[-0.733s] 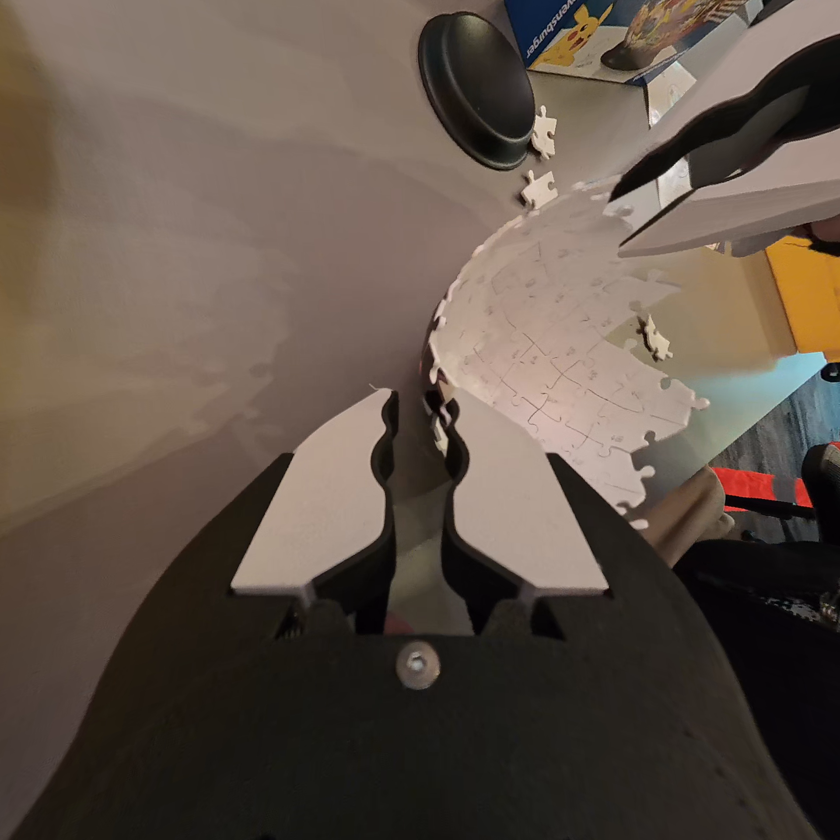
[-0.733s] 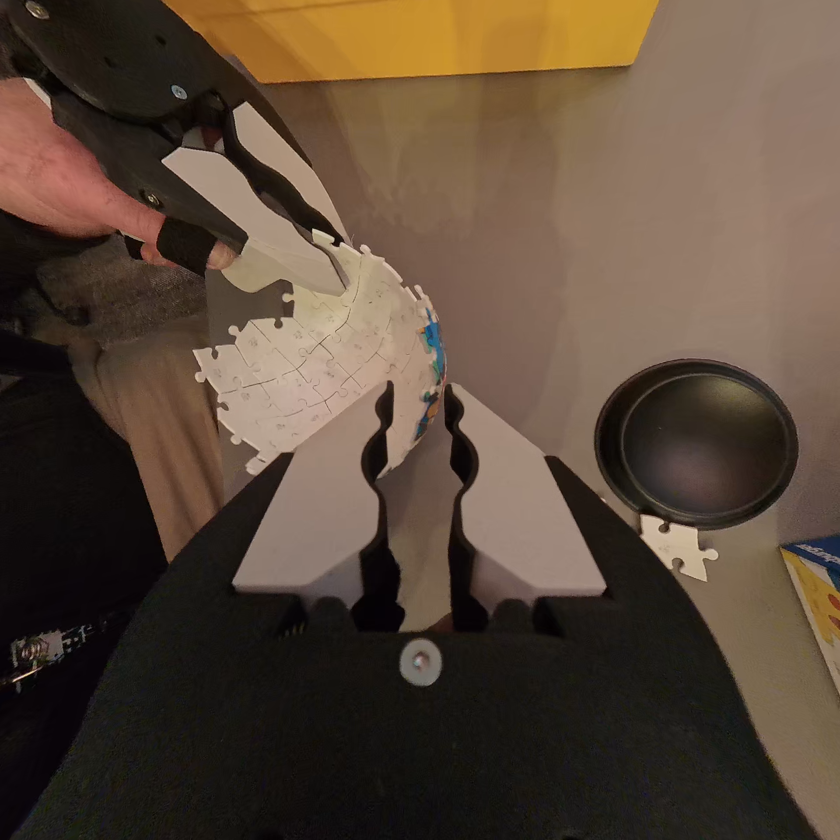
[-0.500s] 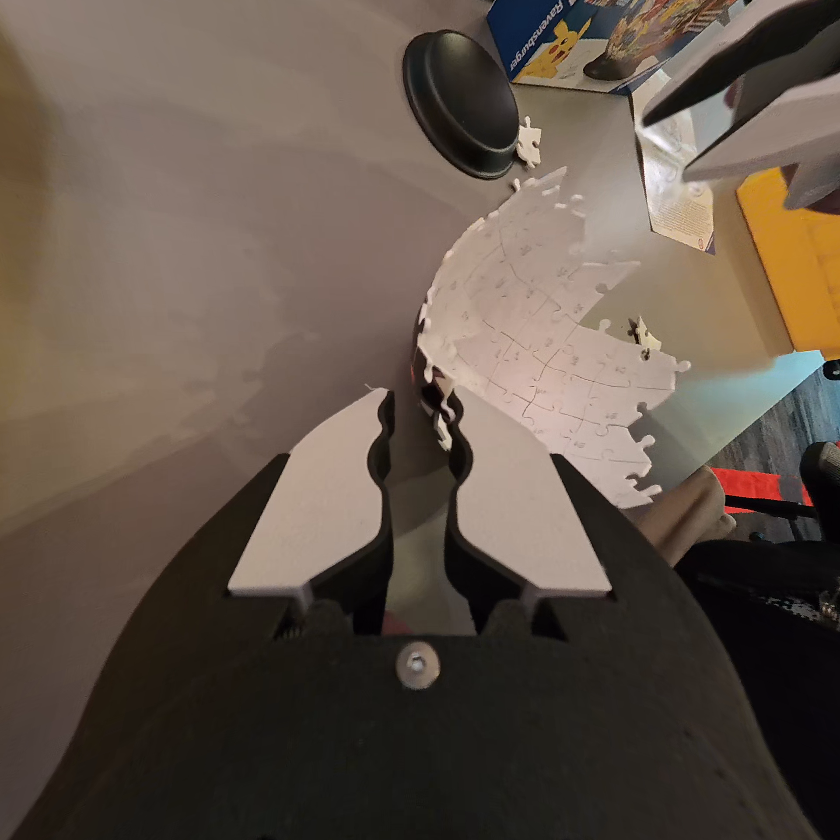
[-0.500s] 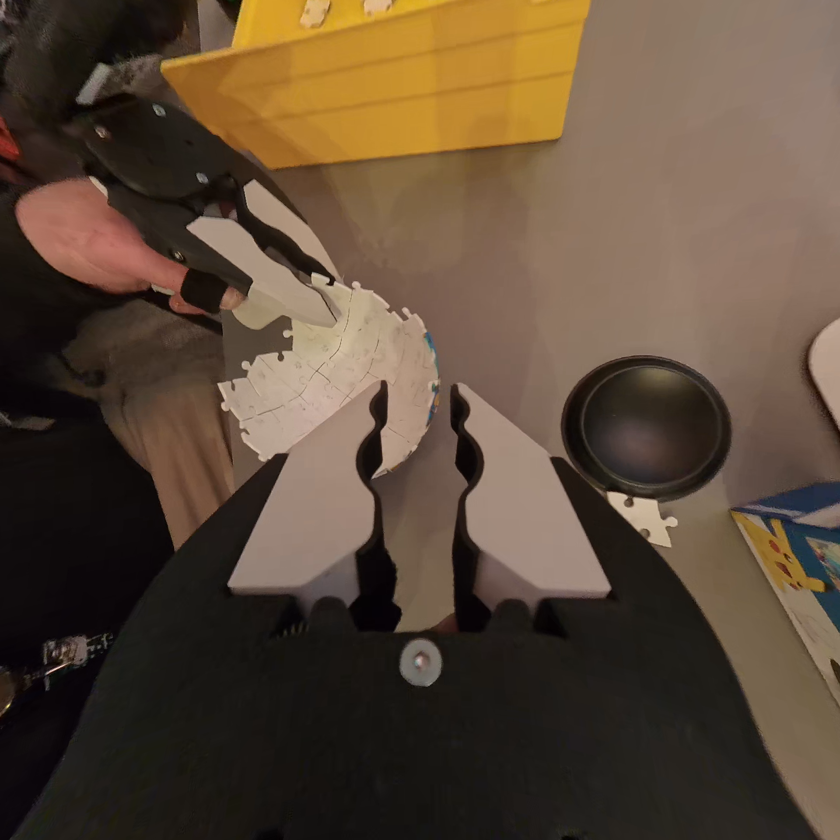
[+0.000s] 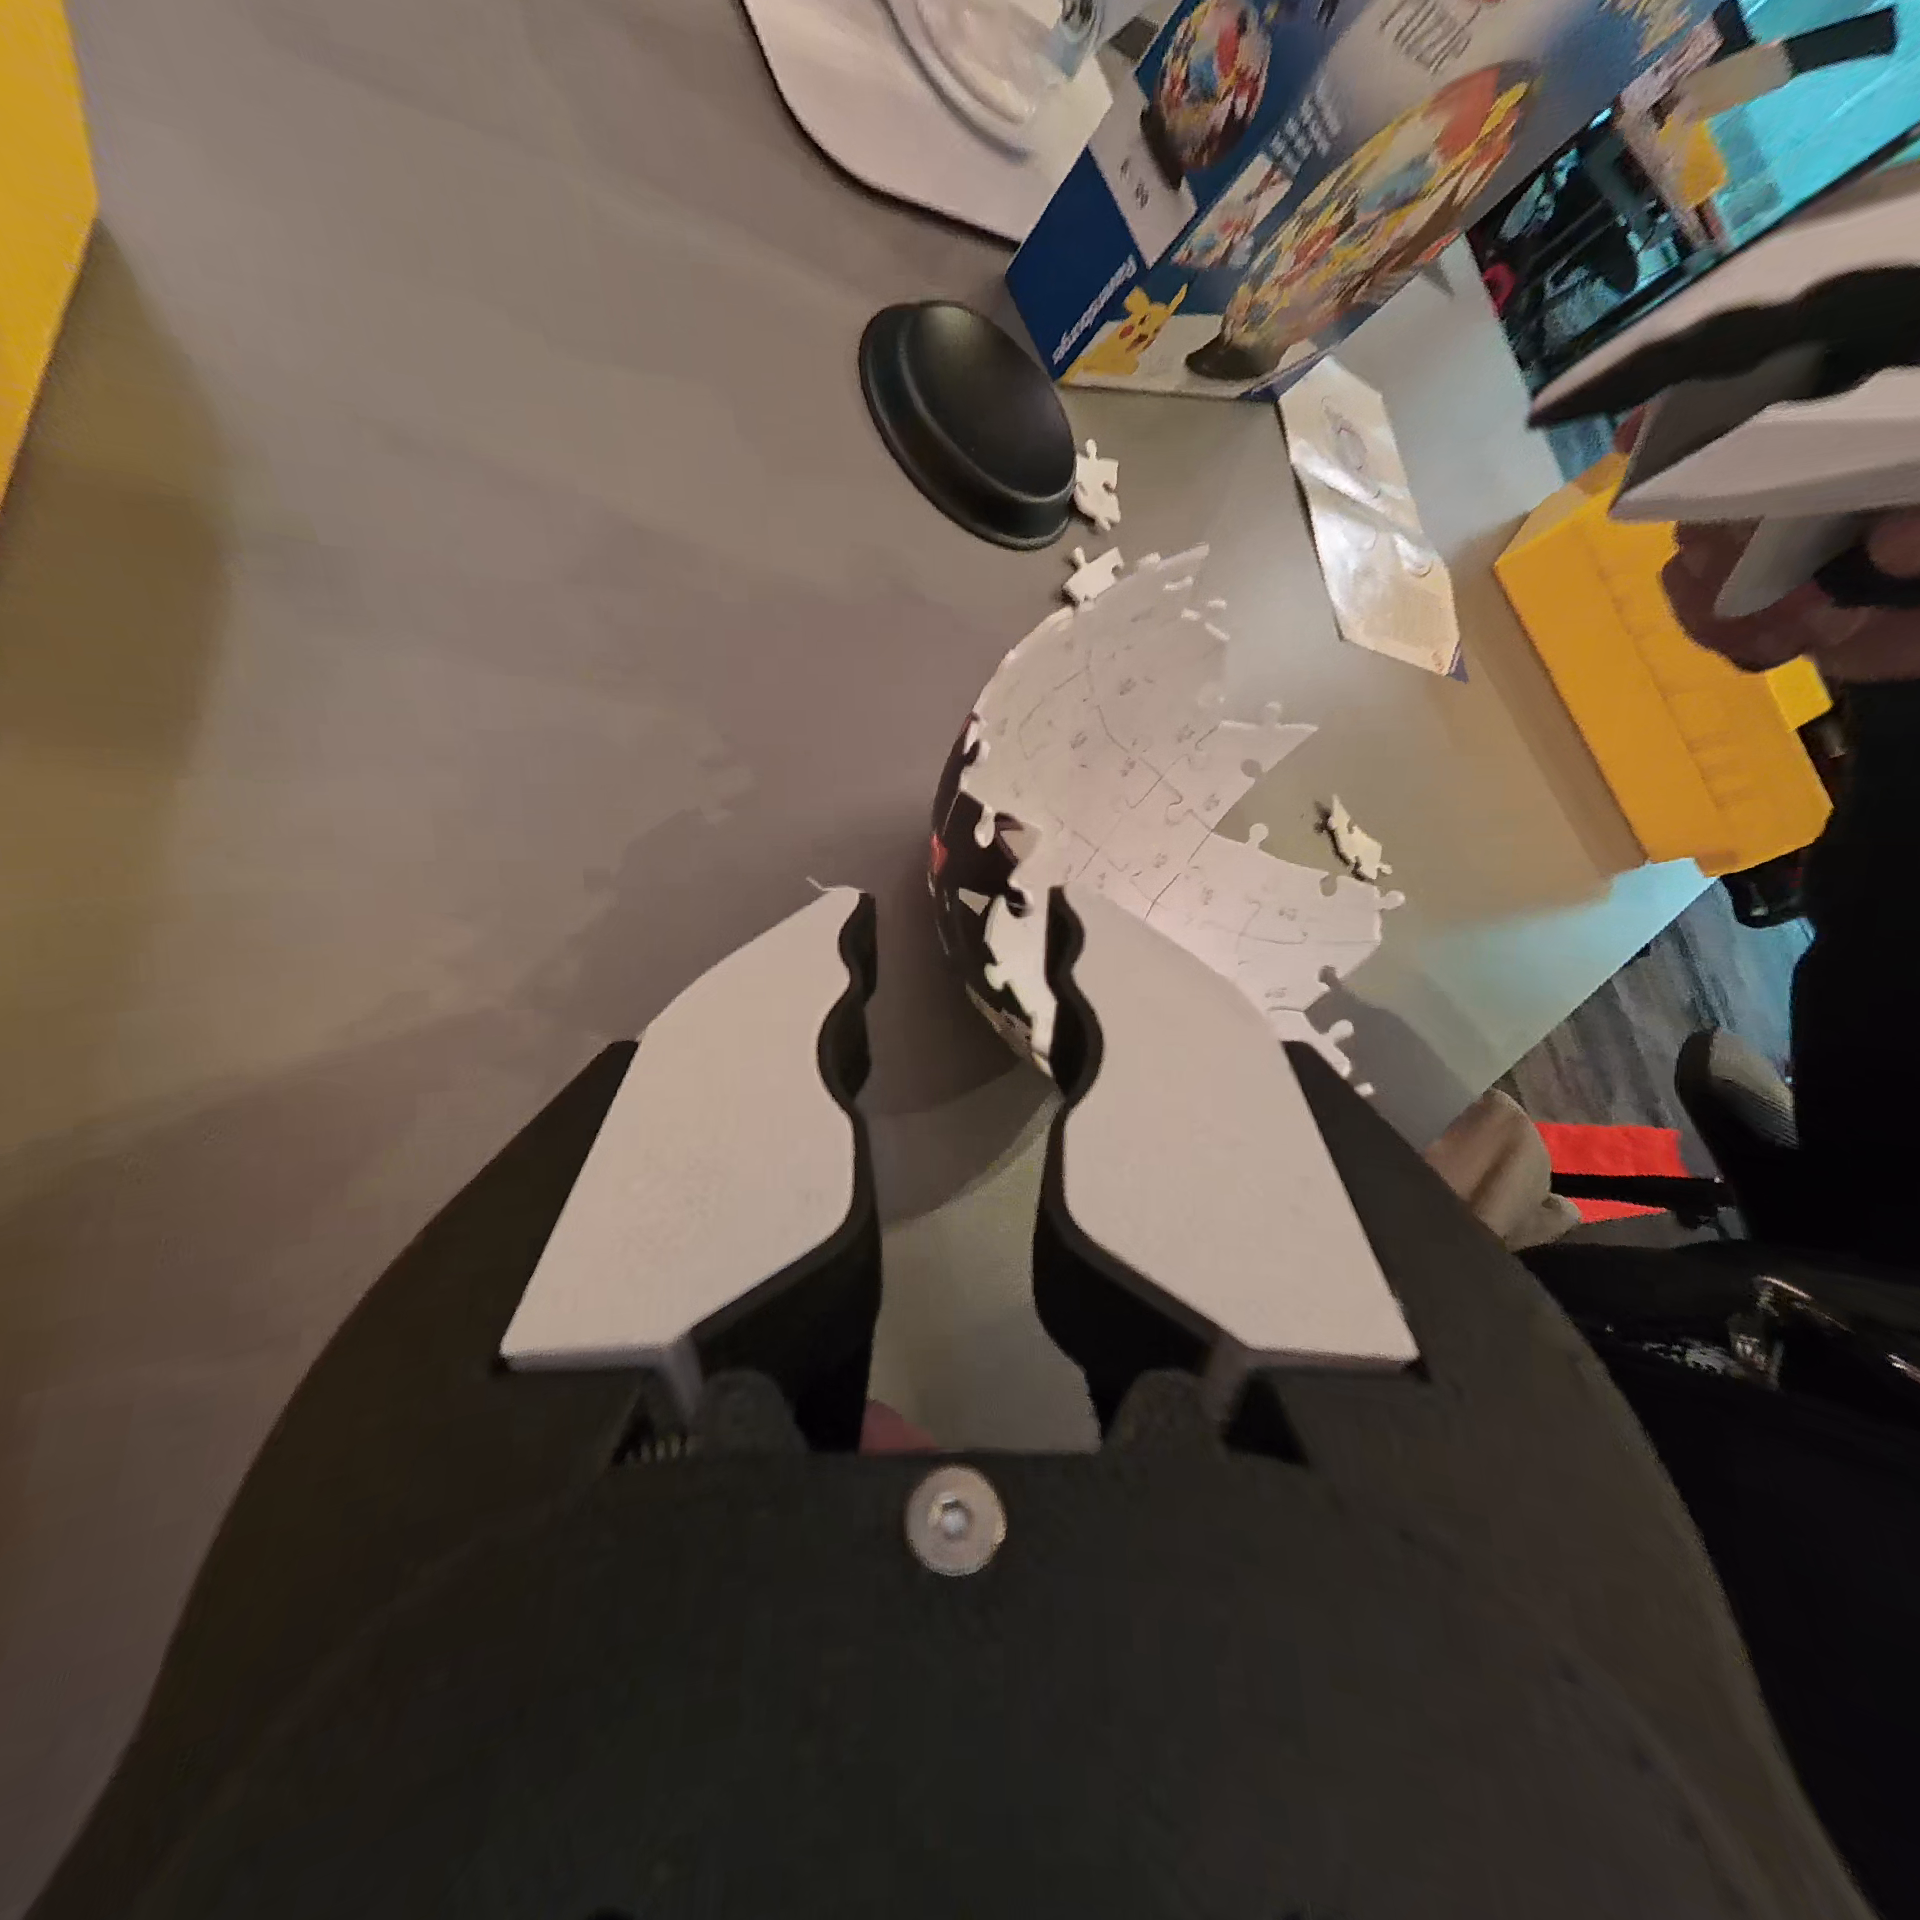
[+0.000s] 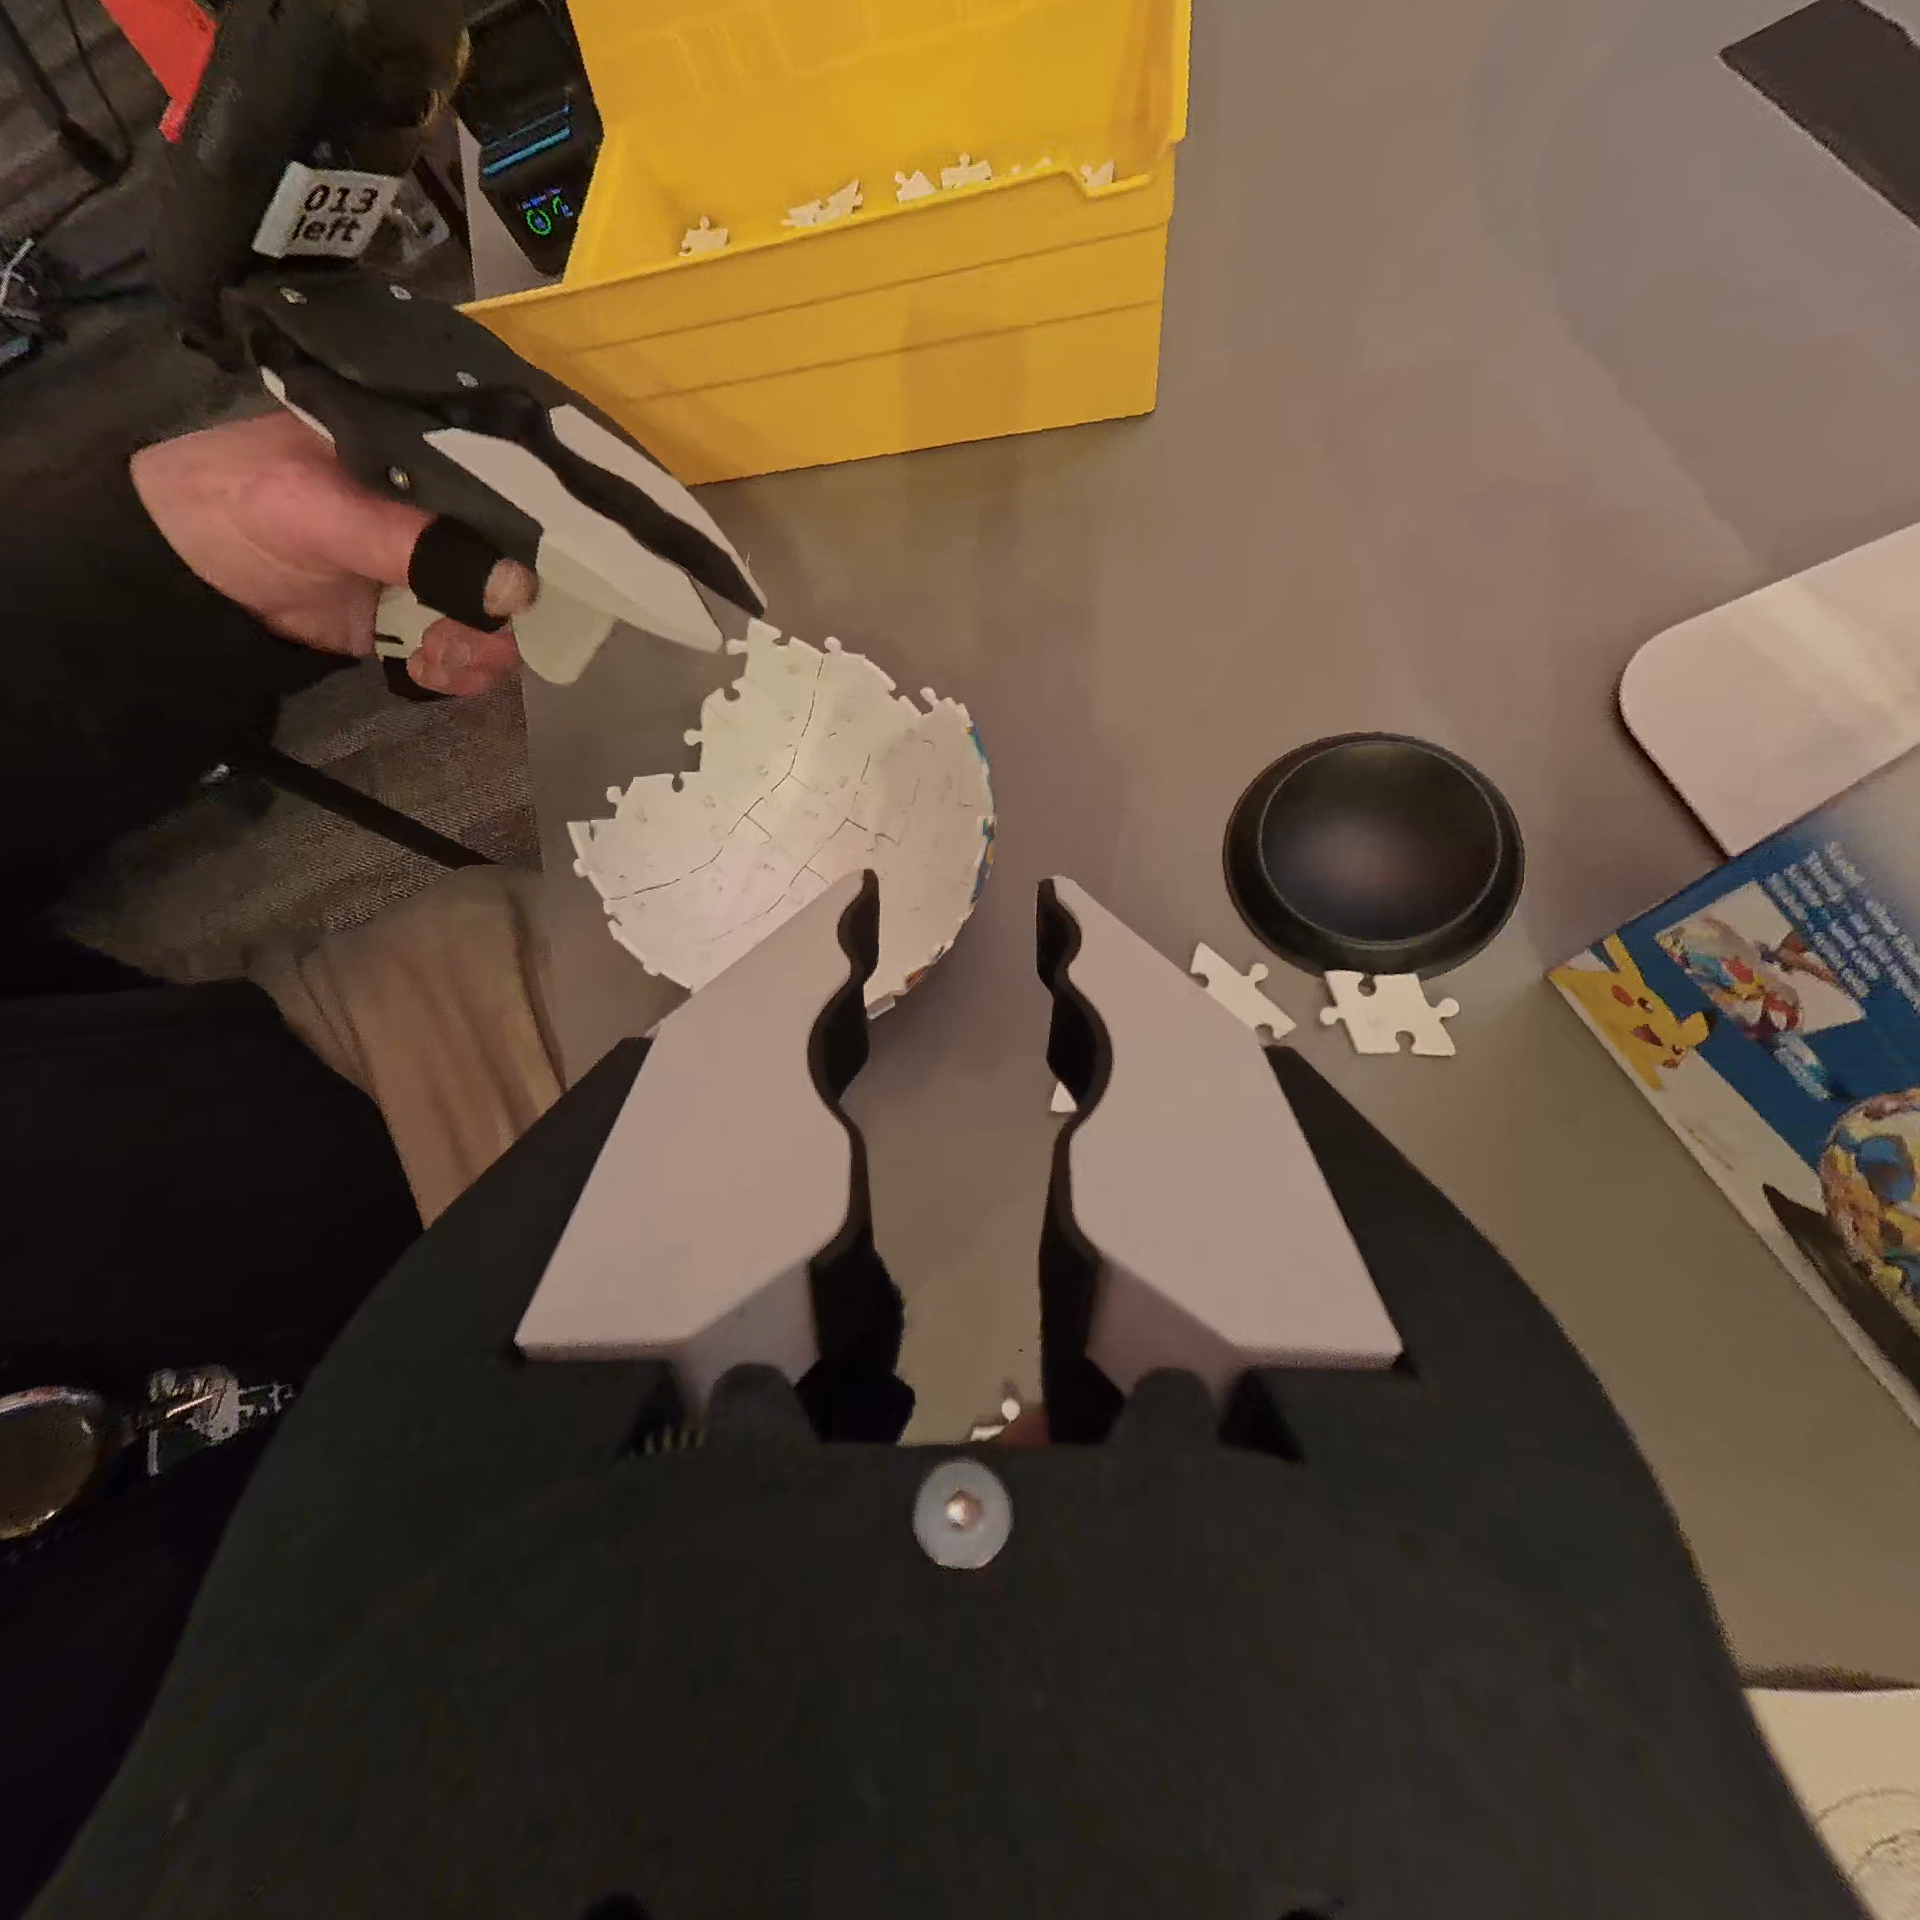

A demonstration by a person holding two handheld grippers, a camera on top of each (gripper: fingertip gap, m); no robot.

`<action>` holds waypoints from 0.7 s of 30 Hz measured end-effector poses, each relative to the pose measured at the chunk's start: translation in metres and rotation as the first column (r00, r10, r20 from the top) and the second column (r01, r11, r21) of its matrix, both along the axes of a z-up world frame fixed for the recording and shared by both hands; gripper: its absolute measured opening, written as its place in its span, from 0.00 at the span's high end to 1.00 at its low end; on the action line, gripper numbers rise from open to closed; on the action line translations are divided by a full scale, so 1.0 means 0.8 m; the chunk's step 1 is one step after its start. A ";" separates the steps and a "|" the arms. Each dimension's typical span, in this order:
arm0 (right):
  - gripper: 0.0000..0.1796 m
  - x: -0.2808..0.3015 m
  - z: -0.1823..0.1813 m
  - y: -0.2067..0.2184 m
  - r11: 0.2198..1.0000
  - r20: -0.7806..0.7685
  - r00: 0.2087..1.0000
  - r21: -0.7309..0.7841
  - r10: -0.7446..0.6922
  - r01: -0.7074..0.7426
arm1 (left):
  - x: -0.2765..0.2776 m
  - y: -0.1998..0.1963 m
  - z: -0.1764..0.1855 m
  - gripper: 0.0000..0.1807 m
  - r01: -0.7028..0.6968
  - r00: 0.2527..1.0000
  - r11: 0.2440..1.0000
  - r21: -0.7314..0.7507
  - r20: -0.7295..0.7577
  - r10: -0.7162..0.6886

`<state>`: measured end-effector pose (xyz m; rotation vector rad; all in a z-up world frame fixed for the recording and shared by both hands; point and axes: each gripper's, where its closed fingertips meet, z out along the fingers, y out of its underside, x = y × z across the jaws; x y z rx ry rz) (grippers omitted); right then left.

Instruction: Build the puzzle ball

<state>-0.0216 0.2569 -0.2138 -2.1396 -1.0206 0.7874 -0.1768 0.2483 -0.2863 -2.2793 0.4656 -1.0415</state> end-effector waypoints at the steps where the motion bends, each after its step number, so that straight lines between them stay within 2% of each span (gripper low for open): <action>1: 0.84 0.002 -0.002 -0.004 1.000 -0.003 1.000 0.002 -0.004 0.004 | -0.003 0.001 0.005 0.83 -0.005 1.000 1.000 0.012 0.010 0.005; 8: 0.85 0.023 -0.012 -0.019 0.998 -0.058 0.997 0.023 -0.060 0.061 | -0.019 0.003 0.017 0.82 -0.050 0.999 0.997 0.063 0.023 0.049; 13: 0.83 0.029 -0.042 -0.038 0.996 -0.040 0.995 -0.017 -0.092 0.092 | -0.023 0.000 0.017 0.83 -0.060 0.998 0.995 0.083 0.002 0.060; 18: 0.83 0.019 -0.072 -0.061 0.997 0.026 0.997 -0.039 -0.071 0.072 | -0.028 0.003 0.001 0.83 -0.063 0.998 0.996 0.066 -0.017 0.064; 21: 0.83 0.018 -0.089 -0.064 0.998 0.100 0.993 -0.025 -0.063 0.066 | -0.027 0.004 0.009 0.83 -0.064 0.998 0.994 0.090 -0.010 0.065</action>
